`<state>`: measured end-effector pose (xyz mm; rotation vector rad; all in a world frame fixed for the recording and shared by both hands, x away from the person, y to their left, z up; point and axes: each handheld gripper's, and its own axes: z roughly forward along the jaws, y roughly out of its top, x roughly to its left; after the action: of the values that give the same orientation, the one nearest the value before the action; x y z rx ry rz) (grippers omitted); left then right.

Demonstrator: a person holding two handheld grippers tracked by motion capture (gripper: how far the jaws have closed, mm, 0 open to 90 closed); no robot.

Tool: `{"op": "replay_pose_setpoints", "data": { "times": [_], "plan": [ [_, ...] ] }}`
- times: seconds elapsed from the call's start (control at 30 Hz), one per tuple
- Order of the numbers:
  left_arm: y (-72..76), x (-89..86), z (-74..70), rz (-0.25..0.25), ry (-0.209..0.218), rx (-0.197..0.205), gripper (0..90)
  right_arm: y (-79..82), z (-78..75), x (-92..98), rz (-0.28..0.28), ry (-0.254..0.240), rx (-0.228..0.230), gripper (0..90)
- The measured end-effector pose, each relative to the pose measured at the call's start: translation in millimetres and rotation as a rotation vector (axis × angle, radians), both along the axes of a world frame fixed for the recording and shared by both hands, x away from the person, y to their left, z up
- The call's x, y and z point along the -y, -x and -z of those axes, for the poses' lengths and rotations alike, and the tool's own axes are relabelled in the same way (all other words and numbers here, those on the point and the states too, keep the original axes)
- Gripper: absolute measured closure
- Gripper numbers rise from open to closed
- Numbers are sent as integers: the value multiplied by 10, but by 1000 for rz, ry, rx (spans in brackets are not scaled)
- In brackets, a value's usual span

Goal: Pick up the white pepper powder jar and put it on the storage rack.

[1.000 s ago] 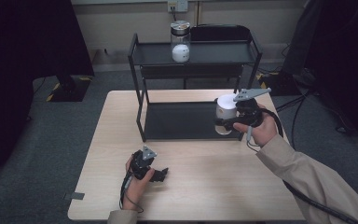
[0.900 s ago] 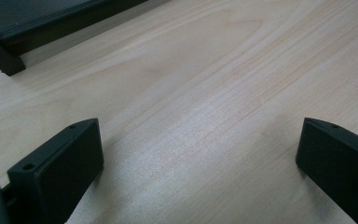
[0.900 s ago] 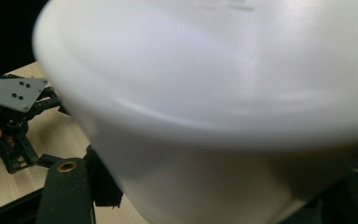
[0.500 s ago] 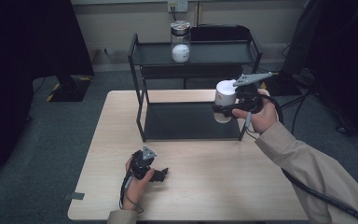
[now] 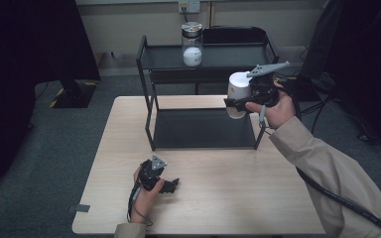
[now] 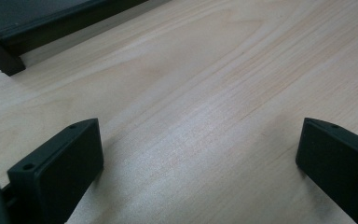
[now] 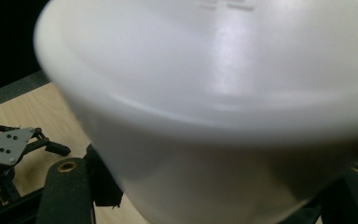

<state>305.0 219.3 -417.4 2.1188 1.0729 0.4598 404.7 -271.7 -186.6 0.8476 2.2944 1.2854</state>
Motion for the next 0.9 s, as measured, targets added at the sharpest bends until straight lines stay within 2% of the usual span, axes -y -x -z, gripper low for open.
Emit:
{"op": "replay_pose_setpoints", "data": {
  "times": [0.27,0.9],
  "plan": [
    [-2,0,-4,1,-1,-2,0,-47,-175,-33,8,-9,7,304],
    [-1,0,-3,0,-1,-1,0,-106,-624,-182,15,13,16,304]
  ]
}}
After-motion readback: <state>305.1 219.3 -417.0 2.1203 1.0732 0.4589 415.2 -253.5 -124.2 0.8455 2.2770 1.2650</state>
